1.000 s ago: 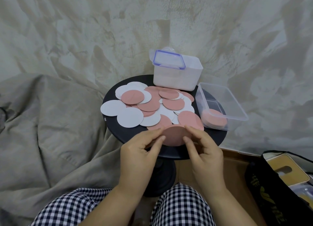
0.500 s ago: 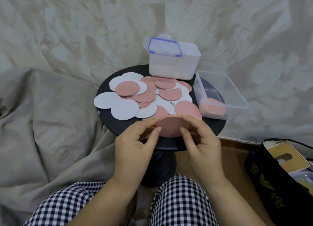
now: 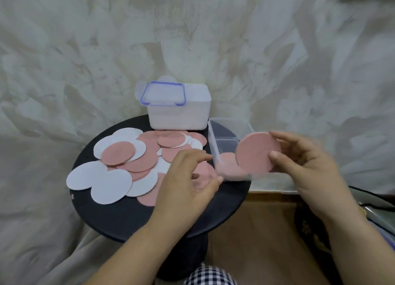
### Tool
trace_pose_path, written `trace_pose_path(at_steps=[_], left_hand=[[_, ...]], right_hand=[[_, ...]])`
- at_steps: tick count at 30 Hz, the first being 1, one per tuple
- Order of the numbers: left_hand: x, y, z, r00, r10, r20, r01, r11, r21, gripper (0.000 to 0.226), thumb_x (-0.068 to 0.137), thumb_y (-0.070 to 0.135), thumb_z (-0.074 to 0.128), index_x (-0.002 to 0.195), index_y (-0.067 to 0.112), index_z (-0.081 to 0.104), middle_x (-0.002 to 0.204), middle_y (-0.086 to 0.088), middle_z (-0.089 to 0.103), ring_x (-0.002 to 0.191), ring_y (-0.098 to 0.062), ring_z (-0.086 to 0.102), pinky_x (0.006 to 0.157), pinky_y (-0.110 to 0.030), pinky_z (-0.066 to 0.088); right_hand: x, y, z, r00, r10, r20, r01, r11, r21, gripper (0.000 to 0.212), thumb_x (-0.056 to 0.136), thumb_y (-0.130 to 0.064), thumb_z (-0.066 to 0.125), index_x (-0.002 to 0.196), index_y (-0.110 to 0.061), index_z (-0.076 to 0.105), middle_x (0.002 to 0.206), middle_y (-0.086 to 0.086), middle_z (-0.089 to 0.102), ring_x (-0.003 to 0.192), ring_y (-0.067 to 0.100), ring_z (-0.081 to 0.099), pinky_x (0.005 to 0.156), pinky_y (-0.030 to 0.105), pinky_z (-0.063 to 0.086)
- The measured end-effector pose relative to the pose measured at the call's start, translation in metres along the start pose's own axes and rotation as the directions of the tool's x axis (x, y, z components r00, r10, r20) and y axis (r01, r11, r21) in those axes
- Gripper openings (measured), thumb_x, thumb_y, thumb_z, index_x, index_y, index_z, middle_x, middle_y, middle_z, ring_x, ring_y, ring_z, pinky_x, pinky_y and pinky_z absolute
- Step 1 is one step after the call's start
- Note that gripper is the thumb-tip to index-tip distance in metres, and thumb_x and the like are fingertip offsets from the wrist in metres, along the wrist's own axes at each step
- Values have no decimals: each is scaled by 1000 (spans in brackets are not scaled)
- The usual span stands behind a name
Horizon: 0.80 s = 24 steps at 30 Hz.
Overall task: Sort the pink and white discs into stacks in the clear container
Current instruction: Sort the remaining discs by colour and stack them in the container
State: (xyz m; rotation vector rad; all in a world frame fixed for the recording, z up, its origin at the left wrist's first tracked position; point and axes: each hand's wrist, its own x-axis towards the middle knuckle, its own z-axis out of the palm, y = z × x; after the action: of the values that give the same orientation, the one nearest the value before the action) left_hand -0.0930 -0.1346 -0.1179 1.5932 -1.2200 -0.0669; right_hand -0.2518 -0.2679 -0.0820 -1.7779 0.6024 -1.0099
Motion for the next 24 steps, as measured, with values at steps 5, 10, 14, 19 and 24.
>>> trace_pose_path(at_steps=[5, 10, 14, 19, 24], left_hand=[[34, -12, 24, 992, 103, 73, -111, 986, 122, 39, 70, 31, 75, 105, 24, 58, 111, 14, 50, 108, 7, 43, 86, -16, 43], [36, -25, 28, 988, 150, 44, -153, 985, 84, 27, 70, 30, 71, 94, 21, 61, 105, 18, 55, 101, 5, 49, 75, -17, 49], [34, -27, 26, 989, 143, 25, -144, 988, 51, 25, 70, 26, 72, 93, 20, 63, 107, 21, 56, 101, 5, 53, 74, -13, 51], [33, -30, 28, 994, 113, 9, -114, 992, 49, 28, 70, 40, 65, 91, 22, 64, 106, 21, 58, 104, 4, 54, 74, -16, 51], [34, -29, 27, 991, 137, 9, -137, 987, 85, 28, 70, 39, 64, 91, 21, 64, 102, 21, 61, 103, 8, 53, 73, -14, 50]], right_hand=[[48, -1, -28, 989, 63, 135, -48, 993, -112, 38, 86, 3, 57, 99, -31, 63, 85, 3, 63, 66, 5, 62, 60, 18, 53], [80, -1, -21, 934, 149, 325, -74, 969, -234, 35, 87, -1, 59, 97, -34, 62, 91, 4, 67, 77, 11, 67, 67, 23, 55], [97, 0, -4, 838, 227, 497, -30, 928, -372, 31, 86, -4, 61, 99, -33, 59, 90, 0, 67, 76, 11, 66, 72, 26, 56], [114, 8, 14, 702, 356, 617, 69, 828, -556, 22, 86, -7, 62, 98, -25, 61, 94, -2, 69, 81, 15, 68, 75, 33, 58], [124, 17, 21, 647, 413, 641, 110, 781, -614, 20, 86, -9, 63, 100, -23, 64, 92, -6, 67, 84, 19, 68, 77, 35, 57]])
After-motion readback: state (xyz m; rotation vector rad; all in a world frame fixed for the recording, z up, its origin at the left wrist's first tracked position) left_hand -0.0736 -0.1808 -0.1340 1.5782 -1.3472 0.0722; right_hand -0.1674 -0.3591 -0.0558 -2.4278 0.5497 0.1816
